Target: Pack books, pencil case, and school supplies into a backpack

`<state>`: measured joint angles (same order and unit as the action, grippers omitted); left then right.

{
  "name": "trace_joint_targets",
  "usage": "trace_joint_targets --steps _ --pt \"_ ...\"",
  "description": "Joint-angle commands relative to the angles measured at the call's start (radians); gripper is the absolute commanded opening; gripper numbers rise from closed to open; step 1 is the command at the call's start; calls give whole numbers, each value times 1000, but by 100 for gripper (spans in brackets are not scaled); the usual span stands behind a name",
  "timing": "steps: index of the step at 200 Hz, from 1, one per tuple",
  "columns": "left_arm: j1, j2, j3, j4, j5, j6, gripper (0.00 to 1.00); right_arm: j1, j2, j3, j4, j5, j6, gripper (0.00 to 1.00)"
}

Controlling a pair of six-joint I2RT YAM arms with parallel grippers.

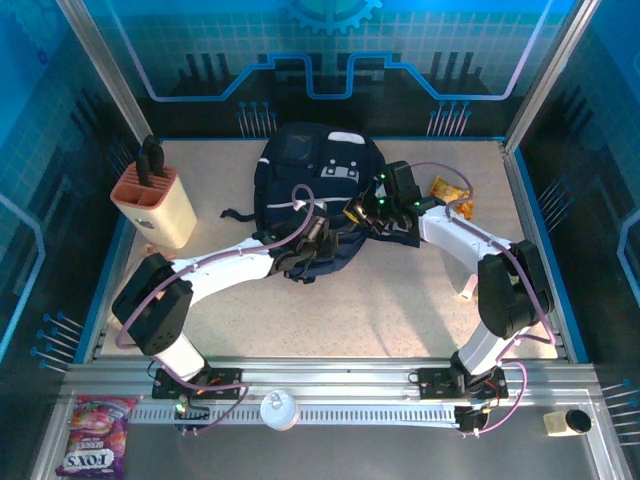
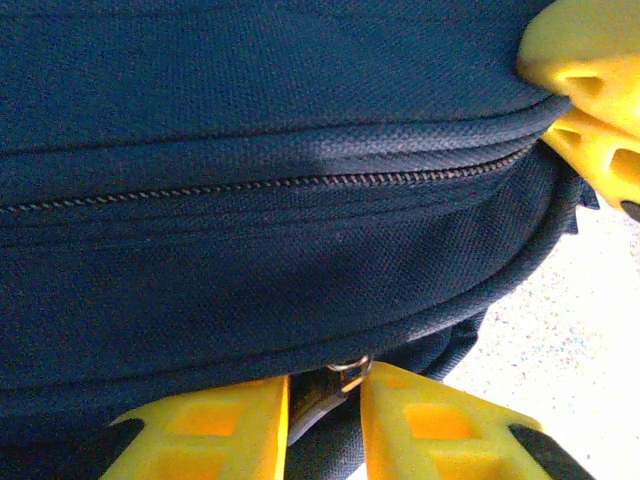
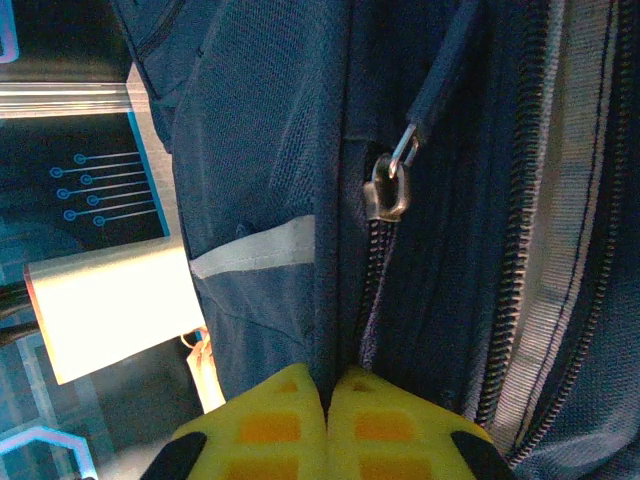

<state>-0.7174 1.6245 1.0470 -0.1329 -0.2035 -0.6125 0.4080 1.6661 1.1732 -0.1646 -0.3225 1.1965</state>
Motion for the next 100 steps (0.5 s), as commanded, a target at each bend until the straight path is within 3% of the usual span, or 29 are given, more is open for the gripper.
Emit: trace_joint_targets --steps 1,69,100 --pt "8 5 36 13 -6 -2 25 15 -43 6 49 -39 -18 0" --pt "7 55 53 -47 18 86 30 14 -44 9 57 -40 -13 0" --pt "8 45 48 -45 -1 114 22 14 -40 11 55 -36 -14 0"
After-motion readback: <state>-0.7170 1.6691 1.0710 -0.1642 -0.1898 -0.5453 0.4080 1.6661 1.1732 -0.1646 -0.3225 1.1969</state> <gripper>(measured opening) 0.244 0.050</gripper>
